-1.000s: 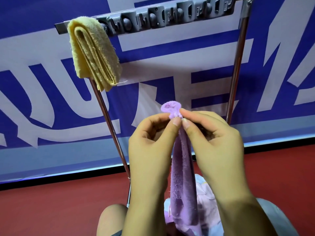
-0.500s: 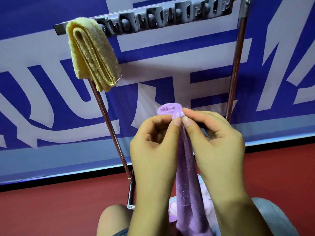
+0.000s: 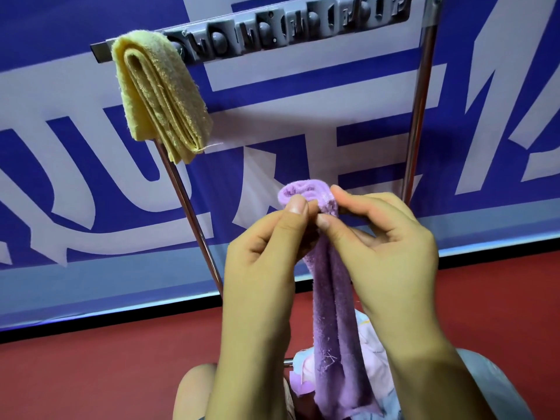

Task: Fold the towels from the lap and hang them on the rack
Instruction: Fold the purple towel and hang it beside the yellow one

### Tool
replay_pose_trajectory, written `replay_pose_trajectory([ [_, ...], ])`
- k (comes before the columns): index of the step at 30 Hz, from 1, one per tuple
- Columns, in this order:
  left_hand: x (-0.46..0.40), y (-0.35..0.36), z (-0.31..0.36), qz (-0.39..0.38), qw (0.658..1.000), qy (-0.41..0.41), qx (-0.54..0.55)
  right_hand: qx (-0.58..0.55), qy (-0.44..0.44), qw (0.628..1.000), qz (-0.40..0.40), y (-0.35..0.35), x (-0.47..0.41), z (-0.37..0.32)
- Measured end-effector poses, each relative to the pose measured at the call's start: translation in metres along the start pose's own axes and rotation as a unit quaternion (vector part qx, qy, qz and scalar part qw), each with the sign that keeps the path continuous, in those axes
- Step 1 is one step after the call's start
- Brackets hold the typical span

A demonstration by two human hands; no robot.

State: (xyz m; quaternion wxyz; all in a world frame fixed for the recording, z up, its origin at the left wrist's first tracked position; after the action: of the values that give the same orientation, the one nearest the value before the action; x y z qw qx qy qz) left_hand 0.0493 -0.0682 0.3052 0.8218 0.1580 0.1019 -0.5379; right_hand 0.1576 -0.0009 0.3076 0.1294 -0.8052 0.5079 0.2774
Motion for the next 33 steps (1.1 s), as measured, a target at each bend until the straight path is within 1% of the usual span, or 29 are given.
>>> replay_pose_trajectory([
  [3,-0.003,-0.002,0.0,-0.045,0.999,-0.006,0.018,-0.018,0.006,1.0,-0.006,-0.003,-0.001,0.0],
  [5,-0.005,-0.004,0.0,-0.071,0.997,0.004,0.0,-0.03,0.016,0.999,-0.018,-0.004,-0.004,0.003],
  [6,-0.007,-0.007,0.0,-0.066,0.997,0.015,-0.026,-0.041,0.026,0.998,-0.026,-0.004,-0.005,0.006],
  [9,-0.011,-0.029,-0.003,0.018,0.989,0.044,-0.143,-0.086,0.06,0.994,-0.044,-0.005,-0.007,0.017],
  [10,-0.013,-0.035,-0.006,0.036,0.985,0.041,-0.162,-0.1,0.068,0.991,-0.047,-0.005,-0.007,0.02],
  [11,-0.015,-0.039,-0.009,0.034,0.985,0.031,-0.165,-0.117,0.075,0.989,-0.051,-0.006,-0.008,0.022],
  [12,-0.019,-0.041,-0.011,0.013,0.988,0.015,-0.153,-0.133,0.078,0.986,-0.058,-0.006,-0.009,0.022],
  [14,-0.026,-0.038,-0.011,-0.058,0.99,-0.012,-0.125,-0.155,0.078,0.982,-0.081,-0.007,-0.013,0.02],
  [16,-0.032,-0.036,-0.003,-0.109,0.985,-0.008,-0.135,-0.162,0.073,0.979,-0.095,-0.01,-0.02,0.018],
  [20,-0.044,-0.037,0.025,-0.117,0.982,0.01,-0.151,-0.144,0.051,0.98,-0.124,-0.012,-0.04,0.01],
  [23,-0.052,-0.034,0.044,-0.113,0.989,0.009,-0.092,-0.153,0.031,0.977,-0.149,-0.004,-0.056,0.0],
  [25,-0.056,-0.029,0.056,-0.1,0.994,0.001,-0.052,-0.169,0.021,0.974,-0.148,0.001,-0.065,-0.006],
  [26,-0.059,-0.028,0.061,-0.097,0.994,-0.001,-0.049,-0.172,0.018,0.974,-0.146,0.002,-0.069,-0.008],
  [28,-0.065,-0.029,0.071,-0.097,0.991,0.0,-0.093,-0.172,0.008,0.974,-0.151,0.005,-0.076,-0.015],
  [30,-0.071,-0.032,0.082,-0.105,0.979,0.011,-0.174,-0.16,-0.009,0.973,-0.167,0.007,-0.081,-0.023],
  [32,-0.075,-0.033,0.095,-0.117,0.958,0.026,-0.259,-0.144,-0.024,0.972,-0.186,0.008,-0.085,-0.029],
  [33,-0.077,-0.031,0.101,-0.137,0.94,0.033,-0.31,-0.137,-0.029,0.971,-0.193,0.009,-0.087,-0.031],
])
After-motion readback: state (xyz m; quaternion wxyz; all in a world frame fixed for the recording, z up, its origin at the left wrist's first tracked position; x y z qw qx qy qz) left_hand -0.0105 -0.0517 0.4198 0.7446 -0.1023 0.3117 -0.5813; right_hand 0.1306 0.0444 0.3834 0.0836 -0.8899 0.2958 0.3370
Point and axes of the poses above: each hand's wrist, its own x-axis away from the middle knuckle, its own y-axis out of the palm, z = x × y, the point moved 7 cm from there along -x, towards the middle knuckle, and after that the axes turned 13 degrees about -z, right-handed, at the moved point
